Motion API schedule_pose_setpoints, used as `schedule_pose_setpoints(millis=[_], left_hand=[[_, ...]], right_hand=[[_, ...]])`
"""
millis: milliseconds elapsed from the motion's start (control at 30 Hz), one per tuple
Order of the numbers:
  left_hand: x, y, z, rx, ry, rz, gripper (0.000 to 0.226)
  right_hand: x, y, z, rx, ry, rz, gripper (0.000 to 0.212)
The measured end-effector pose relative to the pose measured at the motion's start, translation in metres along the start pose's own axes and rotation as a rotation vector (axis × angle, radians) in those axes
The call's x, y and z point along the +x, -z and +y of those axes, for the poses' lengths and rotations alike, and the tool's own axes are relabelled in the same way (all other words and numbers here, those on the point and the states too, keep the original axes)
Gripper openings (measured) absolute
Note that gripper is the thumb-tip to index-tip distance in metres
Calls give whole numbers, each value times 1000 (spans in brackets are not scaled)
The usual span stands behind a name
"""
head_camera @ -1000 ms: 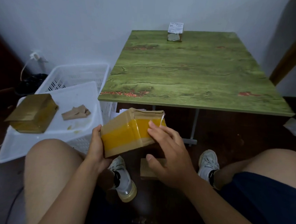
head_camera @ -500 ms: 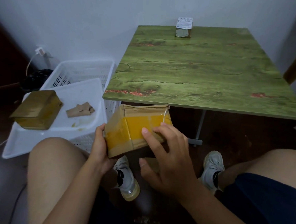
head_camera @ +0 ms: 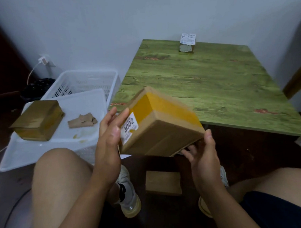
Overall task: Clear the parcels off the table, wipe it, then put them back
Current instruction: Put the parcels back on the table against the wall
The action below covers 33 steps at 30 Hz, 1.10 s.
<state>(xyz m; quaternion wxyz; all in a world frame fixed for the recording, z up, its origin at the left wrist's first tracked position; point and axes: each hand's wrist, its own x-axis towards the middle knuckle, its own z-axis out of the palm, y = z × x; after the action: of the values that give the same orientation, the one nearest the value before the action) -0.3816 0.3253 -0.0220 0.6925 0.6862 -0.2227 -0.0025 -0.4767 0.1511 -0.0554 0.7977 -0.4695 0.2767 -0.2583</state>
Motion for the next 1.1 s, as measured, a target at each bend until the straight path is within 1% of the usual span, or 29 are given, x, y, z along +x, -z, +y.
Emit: schedule_pose_setpoints(millis=[33, 67, 100, 167, 233, 333, 433, 567, 800, 867, 1000, 1033, 1100], left_hand=[[-1, -3, 3, 39, -42, -41, 43], [-1, -5, 5, 95, -76, -72, 43], [-2, -7, 7, 147, -87, -79, 43], [-2, -10, 10, 198, -84, -69, 45], [-4, -15, 14, 224, -108, -72, 50], [-7, -21, 23, 237, -184, -107, 57], [-9, -26, 32, 246, -256, -140, 61], [-8, -29, 35, 214, -275, -145, 62], [-6, -32, 39, 213, -330, -139, 61], [-6, -31, 38, 196, -309, -117, 64], [-1, -31, 51, -129, -91, -144, 74], [3, -30, 56, -178, -77, -162, 74], [11, -29, 69, -222, -90, -227, 69]], right_hand=[[0, -1, 1, 33, -65, 21, 38], [2, -2, 2, 55, -135, 36, 27], [3, -2, 4, 82, -200, 47, 26], [6, -1, 8, 147, -305, 59, 28], [6, -2, 10, 202, -364, 57, 33], [5, -2, 15, 242, -379, 60, 35], [2, -5, 20, 274, -389, 24, 45], [-2, -7, 25, 295, -412, -12, 47], [-7, -7, 35, 253, -383, -71, 44], [-8, -7, 34, 207, -342, -72, 42], [-4, -8, 24, -31, -135, -97, 35], [-1, -10, 15, -77, -84, -105, 35], [6, -15, -5, -118, -14, -115, 43]])
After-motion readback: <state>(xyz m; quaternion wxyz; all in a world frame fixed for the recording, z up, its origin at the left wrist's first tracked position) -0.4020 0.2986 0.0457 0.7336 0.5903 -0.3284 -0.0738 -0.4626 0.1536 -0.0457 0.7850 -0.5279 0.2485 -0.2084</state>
